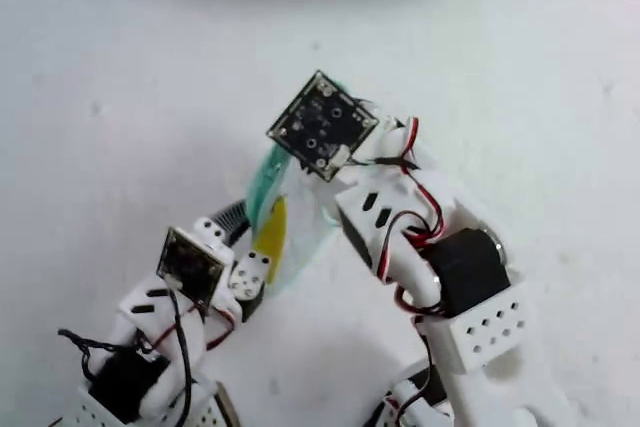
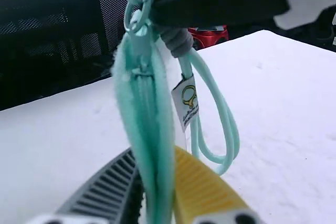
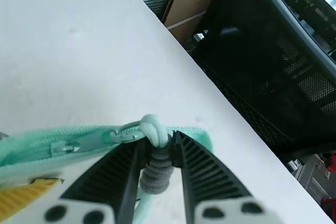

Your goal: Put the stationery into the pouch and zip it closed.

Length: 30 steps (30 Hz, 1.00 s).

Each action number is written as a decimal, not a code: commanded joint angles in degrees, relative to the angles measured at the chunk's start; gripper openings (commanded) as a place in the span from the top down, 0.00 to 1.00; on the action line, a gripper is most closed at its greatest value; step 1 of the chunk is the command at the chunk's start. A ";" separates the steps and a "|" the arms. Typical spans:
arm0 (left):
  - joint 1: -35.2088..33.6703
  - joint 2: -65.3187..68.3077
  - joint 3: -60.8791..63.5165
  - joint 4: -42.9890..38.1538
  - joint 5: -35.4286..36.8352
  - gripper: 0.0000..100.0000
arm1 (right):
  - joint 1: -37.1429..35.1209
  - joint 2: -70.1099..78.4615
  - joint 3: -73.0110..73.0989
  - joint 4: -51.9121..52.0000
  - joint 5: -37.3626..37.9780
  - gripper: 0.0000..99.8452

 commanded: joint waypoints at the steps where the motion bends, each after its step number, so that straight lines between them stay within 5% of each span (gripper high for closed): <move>1: 1.54 0.13 -2.55 0.97 -0.53 0.98 | 4.00 0.04 -3.08 -3.21 0.26 0.98; 30: 1.54 0.13 -2.90 2.20 -0.53 0.98 | 10.95 7.43 -2.11 -9.80 -0.18 0.98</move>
